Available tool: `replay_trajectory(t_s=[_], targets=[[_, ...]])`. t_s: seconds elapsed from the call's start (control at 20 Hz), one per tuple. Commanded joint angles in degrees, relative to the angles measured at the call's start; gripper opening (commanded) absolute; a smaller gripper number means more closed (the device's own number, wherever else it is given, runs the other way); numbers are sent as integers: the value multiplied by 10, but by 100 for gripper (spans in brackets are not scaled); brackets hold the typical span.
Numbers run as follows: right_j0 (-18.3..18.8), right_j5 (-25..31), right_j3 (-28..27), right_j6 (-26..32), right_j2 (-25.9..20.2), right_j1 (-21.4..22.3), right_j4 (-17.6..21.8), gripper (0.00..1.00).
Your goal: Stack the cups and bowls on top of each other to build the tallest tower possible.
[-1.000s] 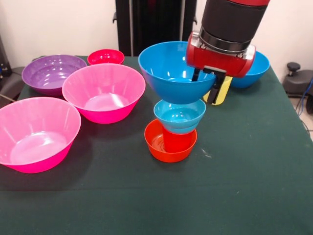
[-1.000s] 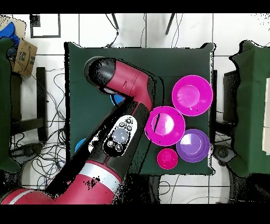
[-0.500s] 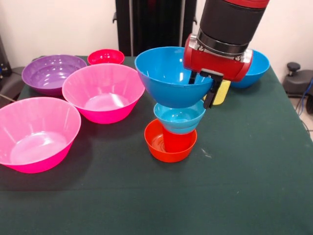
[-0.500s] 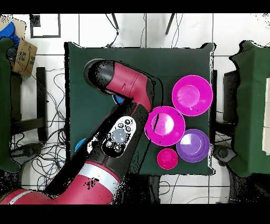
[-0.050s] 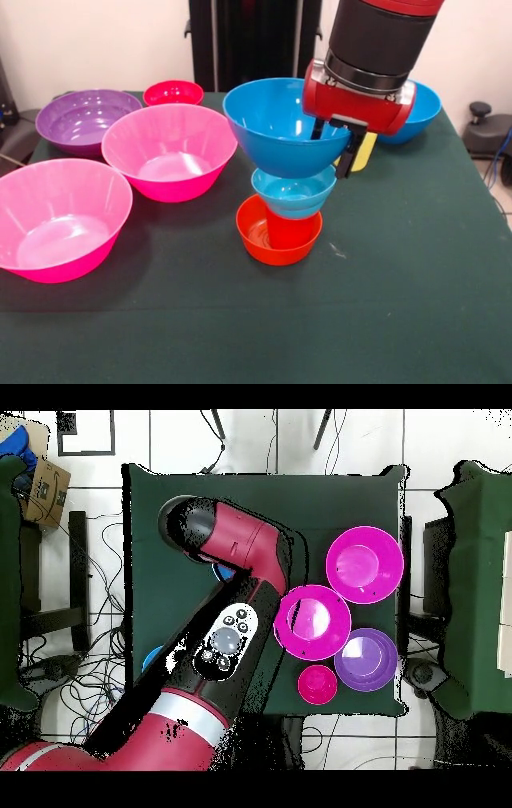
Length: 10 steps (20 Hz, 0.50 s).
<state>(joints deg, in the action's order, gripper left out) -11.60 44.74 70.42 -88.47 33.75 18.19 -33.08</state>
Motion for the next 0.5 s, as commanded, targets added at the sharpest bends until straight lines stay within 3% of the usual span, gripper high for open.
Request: replay_trajectory(t_s=[0.05,0.5], targets=[[10,-16,17,-73,-92,-6,22,0],[31,-21,35,-52,-131,6,11,0]])
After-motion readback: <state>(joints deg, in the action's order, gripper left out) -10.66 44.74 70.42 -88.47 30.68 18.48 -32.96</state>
